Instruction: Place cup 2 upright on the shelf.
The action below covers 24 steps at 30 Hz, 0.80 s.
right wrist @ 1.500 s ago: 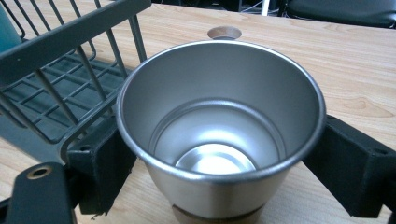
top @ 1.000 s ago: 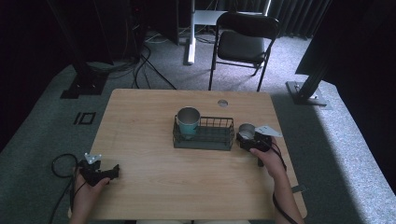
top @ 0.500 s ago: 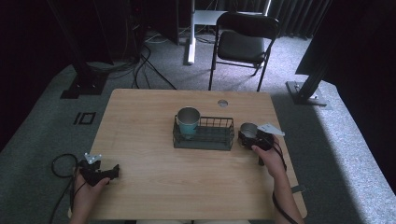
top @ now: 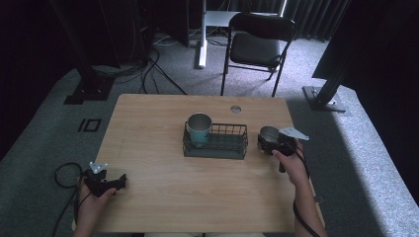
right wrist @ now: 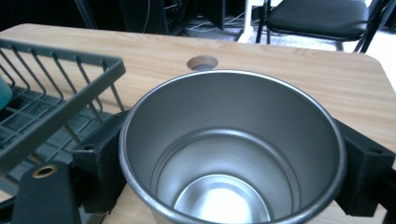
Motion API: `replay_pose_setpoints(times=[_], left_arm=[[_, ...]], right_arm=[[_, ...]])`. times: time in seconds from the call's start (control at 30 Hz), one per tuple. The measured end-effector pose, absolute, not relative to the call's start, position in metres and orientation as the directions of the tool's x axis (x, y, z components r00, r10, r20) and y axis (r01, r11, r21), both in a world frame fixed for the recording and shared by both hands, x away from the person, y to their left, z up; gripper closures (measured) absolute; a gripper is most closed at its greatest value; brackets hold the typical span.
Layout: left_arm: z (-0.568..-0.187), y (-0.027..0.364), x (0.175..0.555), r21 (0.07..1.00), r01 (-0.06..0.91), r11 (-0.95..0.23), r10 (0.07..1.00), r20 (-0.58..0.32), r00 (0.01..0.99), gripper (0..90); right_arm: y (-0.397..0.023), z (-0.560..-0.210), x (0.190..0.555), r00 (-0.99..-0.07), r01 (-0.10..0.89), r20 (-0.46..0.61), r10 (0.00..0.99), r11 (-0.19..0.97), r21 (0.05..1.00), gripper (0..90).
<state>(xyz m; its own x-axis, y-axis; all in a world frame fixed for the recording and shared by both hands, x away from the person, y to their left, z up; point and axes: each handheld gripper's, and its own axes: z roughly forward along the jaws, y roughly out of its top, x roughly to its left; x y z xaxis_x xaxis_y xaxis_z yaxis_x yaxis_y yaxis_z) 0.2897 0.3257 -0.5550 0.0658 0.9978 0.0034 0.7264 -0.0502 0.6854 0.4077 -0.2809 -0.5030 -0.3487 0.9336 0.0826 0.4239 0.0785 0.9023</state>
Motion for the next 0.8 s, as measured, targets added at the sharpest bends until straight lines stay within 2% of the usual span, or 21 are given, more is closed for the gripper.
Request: replay_pose_setpoints(times=[0.53, 0.8], left_arm=[[-0.555, 0.326, 0.290, 0.686, 0.726, -0.050, 0.998, 0.003, 0.065, 0.9], [-0.555, 0.326, 0.290, 0.685, 0.727, -0.050, 0.998, 0.003, 0.066, 0.9]], right_arm=[[-0.277, -0.461, 0.405, -0.348, 0.378, 0.068, 0.935, 0.074, 0.923, 14.1], [-0.267, -0.440, 0.405, -0.380, 0.345, 0.060, 0.923, 0.081, 0.935, 14.1]])
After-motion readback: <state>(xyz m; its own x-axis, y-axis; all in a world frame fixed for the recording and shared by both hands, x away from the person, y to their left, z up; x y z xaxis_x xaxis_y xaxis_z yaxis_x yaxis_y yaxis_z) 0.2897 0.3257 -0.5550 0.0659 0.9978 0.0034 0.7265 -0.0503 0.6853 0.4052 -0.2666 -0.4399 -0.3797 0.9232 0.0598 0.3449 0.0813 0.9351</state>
